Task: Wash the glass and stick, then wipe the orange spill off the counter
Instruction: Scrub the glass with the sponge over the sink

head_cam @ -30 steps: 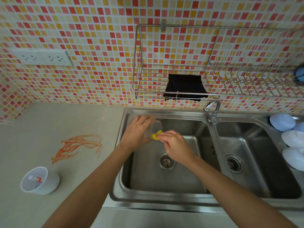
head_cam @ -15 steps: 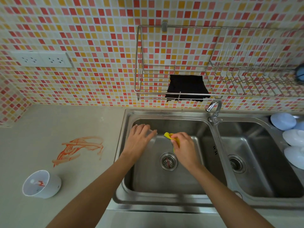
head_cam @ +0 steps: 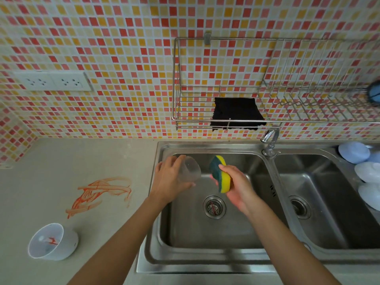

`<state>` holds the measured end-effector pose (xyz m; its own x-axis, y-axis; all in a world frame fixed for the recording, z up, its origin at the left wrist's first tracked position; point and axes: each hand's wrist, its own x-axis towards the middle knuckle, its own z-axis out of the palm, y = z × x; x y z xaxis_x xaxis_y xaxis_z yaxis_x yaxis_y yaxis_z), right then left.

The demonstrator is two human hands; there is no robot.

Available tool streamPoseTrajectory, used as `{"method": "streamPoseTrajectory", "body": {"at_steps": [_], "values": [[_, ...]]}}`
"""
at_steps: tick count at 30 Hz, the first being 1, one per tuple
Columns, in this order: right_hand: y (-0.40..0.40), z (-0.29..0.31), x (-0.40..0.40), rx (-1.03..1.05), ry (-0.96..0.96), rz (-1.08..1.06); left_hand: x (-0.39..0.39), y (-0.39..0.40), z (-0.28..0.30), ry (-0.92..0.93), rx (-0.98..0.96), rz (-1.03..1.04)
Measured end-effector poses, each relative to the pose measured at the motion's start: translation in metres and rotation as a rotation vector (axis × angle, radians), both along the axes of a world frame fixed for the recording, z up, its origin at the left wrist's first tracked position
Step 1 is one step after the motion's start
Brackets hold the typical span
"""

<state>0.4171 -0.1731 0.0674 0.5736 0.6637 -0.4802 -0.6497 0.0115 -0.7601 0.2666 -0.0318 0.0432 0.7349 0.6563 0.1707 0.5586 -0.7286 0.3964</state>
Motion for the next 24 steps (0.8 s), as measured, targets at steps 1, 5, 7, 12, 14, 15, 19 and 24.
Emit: {"method": "streamPoseTrajectory", "body": {"at_steps": [1,5,7,12,14,15,19,24], "values": [[0.000,0.008,-0.001,0.051,0.017,0.021,-0.001,0.002,0.002,-0.025,-0.022,0.003],[0.007,0.055,-0.002,0.205,0.033,0.117,-0.004,0.007,0.001,-0.097,-0.075,0.027],[0.020,0.083,0.004,0.279,0.023,0.150,-0.003,0.010,-0.002,-0.097,-0.091,0.030],[0.071,0.138,0.036,0.159,-0.342,0.041,0.003,0.019,-0.006,-0.104,-0.128,0.003],[0.095,0.145,0.048,0.048,-0.503,0.013,0.007,0.022,-0.005,-0.122,-0.150,0.005],[0.106,0.146,0.052,-0.007,-0.569,0.012,0.009,0.023,-0.004,-0.131,-0.165,0.008],[0.142,0.139,0.060,-0.229,-0.839,0.063,0.014,0.027,-0.005,-0.157,-0.205,0.023],[0.172,0.117,0.069,-0.431,-1.073,0.182,0.016,0.034,-0.014,-0.138,-0.210,0.019]]}}
